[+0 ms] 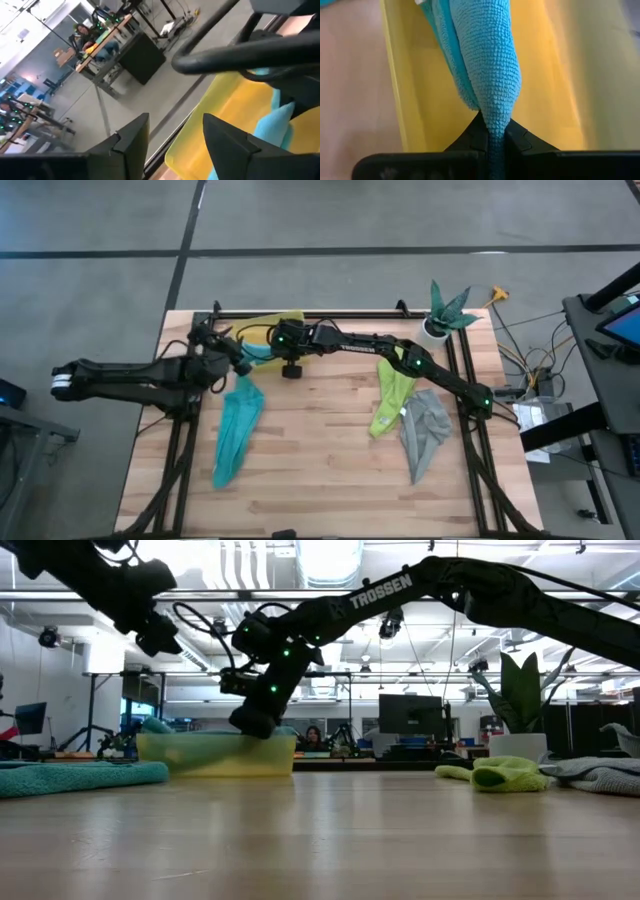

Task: Roll microfiber towels into tight, uniform cylinder then place into a basket
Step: Put the rolled right light blue towel into the yellow bin

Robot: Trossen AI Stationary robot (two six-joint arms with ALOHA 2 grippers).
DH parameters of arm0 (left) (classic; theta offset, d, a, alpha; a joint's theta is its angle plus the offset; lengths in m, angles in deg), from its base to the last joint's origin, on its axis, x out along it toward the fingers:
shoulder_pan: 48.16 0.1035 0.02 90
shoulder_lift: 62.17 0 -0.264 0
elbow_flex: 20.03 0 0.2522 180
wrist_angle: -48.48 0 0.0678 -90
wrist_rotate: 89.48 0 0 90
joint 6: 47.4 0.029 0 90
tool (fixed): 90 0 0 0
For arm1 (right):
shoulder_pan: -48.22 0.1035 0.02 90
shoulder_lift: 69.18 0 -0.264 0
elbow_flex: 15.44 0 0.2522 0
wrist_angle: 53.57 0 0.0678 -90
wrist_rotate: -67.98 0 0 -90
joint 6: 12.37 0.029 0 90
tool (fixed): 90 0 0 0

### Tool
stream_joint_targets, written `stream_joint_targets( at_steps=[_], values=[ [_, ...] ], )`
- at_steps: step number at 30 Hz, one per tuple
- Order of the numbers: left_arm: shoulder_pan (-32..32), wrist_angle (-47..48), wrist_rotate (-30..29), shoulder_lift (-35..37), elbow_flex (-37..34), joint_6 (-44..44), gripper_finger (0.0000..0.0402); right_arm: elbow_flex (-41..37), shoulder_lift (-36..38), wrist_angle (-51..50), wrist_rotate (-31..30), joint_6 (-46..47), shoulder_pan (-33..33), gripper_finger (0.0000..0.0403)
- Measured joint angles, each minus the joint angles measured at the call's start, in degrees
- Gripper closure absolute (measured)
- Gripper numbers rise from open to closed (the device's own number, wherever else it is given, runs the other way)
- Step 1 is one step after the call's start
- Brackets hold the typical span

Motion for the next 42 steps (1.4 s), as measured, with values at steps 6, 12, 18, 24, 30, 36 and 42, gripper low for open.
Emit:
stream_joint_targets(
  at_steps=[6, 12, 18, 24, 30, 36, 42],
  values=[
    [-0.71, 0.16, 0.36, 1.66, -0.19, 0.00, 0.0231, 0.11, 0.11, -1.49, 0.20, 3.16, 0.12, 0.0390],
    [-0.75, 0.10, 0.56, 0.68, -0.26, 0.37, 0.0231, 0.15, 0.33, -0.90, -0.11, 5.58, 0.32, 0.0359],
    [-1.25, 0.05, 0.60, -0.92, -0.26, 0.43, 0.0231, 0.24, 0.44, 0.15, 0.00, 4.72, 0.75, 0.0296],
    [-1.34, -0.03, -0.57, -0.95, -0.28, 1.56, 0.0230, 0.24, 0.44, 2.54, 0.39, 4.05, 1.85, 0.0265],
    [-1.32, 0.00, -0.73, -0.08, -0.28, 1.99, 0.0230, 0.26, 1.32, 3.38, -10.04, -1.88, 2.04, 0.0243],
    [-1.30, 0.02, -0.73, -0.62, -0.28, 1.97, 0.0230, 0.41, 3.02, 2.32, -18.01, -7.99, -0.11, 0.0246],
    [-1.30, 0.00, -0.74, -2.21, -0.31, 1.98, 0.0230, 0.39, 4.11, -4.23, -18.05, -13.52, -4.32, 0.0298]
  ],
)
